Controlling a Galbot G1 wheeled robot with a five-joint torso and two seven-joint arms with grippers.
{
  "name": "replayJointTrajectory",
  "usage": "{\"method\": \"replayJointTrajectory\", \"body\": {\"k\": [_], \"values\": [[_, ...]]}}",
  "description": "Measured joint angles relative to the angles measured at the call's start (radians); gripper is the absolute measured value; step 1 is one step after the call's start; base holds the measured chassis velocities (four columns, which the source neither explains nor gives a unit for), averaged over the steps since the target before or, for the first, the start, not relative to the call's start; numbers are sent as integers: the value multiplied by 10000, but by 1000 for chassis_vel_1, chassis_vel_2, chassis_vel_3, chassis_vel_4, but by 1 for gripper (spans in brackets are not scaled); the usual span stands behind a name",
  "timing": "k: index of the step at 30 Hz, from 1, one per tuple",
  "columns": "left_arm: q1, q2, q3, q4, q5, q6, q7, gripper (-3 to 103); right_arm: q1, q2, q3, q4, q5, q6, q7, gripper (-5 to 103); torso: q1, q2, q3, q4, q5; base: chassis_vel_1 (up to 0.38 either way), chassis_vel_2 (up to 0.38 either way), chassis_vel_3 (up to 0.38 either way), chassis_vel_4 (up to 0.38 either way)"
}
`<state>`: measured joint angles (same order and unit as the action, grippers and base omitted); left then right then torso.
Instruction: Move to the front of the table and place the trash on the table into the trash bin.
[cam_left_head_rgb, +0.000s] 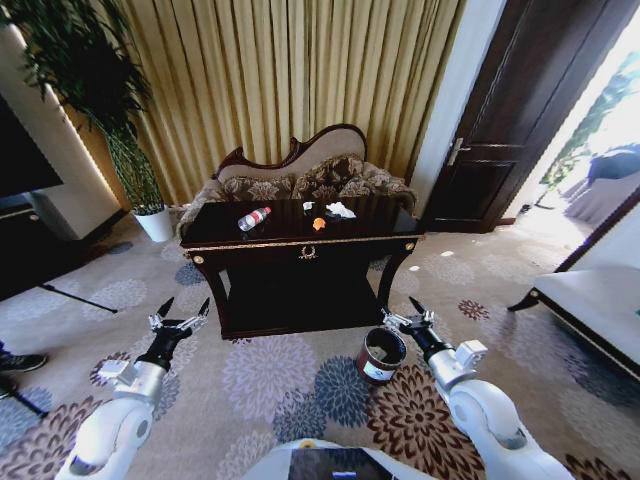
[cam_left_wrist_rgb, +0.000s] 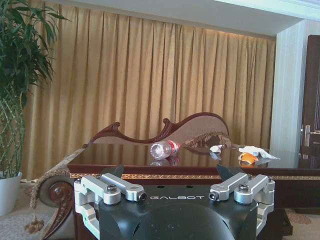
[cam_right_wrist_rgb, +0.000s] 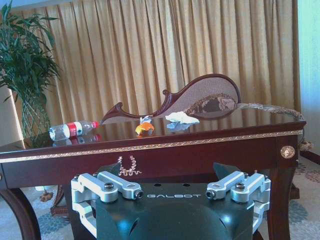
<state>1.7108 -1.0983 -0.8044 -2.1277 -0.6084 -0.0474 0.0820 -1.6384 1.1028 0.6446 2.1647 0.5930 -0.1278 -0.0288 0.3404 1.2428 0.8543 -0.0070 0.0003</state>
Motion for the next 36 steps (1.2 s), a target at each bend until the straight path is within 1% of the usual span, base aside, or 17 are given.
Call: {"method": "replayJointTrajectory", "body": {"k": [18, 23, 25, 27, 36], "values": [[6, -47, 49, 169, 23, -222, 202, 100, -22, 112, -62, -54, -133, 0, -70, 100, 1, 0, 0, 0, -1, -92, 115, 113, -94], [5, -49, 50, 248, 33, -337, 210, 100, -9, 111, -75, -75, -139, 0, -72, 100, 1, 0, 0, 1, -1, -77, 112, 114, -78], [-19, -58, 80, 322, 105, -536, 202, 100, 0, 113, -85, -91, -139, -1, -73, 100, 1, 0, 0, 2, -2, -73, 121, 116, -102], [-24, -58, 84, 348, 153, -585, 198, 100, 5, 119, -91, -98, -141, -2, -74, 100, 1, 0, 0, 1, -1, -80, 124, 116, -100], [12, -59, 110, 326, 170, -589, 203, 100, 24, 190, -127, -129, -171, -3, -88, 100, 1, -1, 0, 0, -1, -105, 96, 105, -96]]}}
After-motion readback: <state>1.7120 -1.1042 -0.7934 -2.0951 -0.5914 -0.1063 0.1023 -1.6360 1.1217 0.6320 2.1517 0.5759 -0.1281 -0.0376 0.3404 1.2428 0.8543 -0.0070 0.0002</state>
